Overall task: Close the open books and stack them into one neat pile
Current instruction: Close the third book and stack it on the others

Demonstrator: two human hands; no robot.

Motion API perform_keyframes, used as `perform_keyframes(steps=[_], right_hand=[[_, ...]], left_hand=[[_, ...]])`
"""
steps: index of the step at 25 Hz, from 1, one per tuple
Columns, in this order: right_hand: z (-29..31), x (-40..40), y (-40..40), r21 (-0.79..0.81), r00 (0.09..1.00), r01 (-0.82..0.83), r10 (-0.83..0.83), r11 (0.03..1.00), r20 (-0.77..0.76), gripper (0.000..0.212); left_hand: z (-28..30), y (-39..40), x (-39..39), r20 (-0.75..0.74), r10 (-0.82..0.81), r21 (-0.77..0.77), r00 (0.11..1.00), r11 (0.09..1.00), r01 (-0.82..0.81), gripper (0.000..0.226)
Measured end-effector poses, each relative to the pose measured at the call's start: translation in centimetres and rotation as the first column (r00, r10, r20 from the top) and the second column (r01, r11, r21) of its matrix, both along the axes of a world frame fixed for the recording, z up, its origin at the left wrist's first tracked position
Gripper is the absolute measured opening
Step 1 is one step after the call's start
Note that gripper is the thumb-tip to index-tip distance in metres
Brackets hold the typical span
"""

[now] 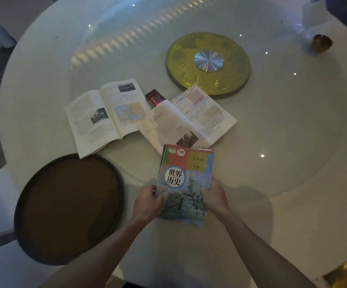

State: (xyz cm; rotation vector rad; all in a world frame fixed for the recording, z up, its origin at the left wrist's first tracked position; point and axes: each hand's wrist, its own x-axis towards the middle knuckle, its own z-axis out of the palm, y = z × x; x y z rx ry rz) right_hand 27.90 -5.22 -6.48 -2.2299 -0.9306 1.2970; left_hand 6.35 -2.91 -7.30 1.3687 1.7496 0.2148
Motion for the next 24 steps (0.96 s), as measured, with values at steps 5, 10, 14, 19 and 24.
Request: perform_keyframes(steps=[5, 10, 14, 19, 24], right_hand=[[-1.5, 0.0, 0.4, -0.134, 0.947, -0.083, 0.120, 0.988, 0.299, 0.034], [-2.2, -0.2, 1.1, -0.045, 0.966, -0.001, 0.012, 0.999, 0.257, 0.018], [-1.6, 1.7, 2.6, -0.084, 0.968, 0.028, -0.006, 0.996, 0.251, 0.021], [1.3, 5.9, 10.9, 0.071, 0.956, 0.066, -0.083, 0.995, 0.283, 0.024], [2.6, 9.7, 20.2, 0.057, 0.945, -0.106, 0.082, 0.993, 0.316, 0.055]], left_hand=[[-0.8, 2.0, -1.1, -0.099, -0.103, 0.051, 0.990, 0.993, 0.108, 0.053], [-0.3, 4.3, -0.4, -0.013, -0.157, -0.035, 0.987, 0.987, 0.157, 0.024], [-0.6, 7.0, -1.1, -0.052, -0.108, -0.102, 0.993, 0.989, 0.103, 0.030], [0.8, 13.8, 1.0, 0.141, 0.344, -0.162, 0.928, 0.933, -0.321, 0.015], [0.7, 19.3, 4.0, 0.244, 0.652, -0.318, 0.718, 0.753, -0.576, 0.026]])
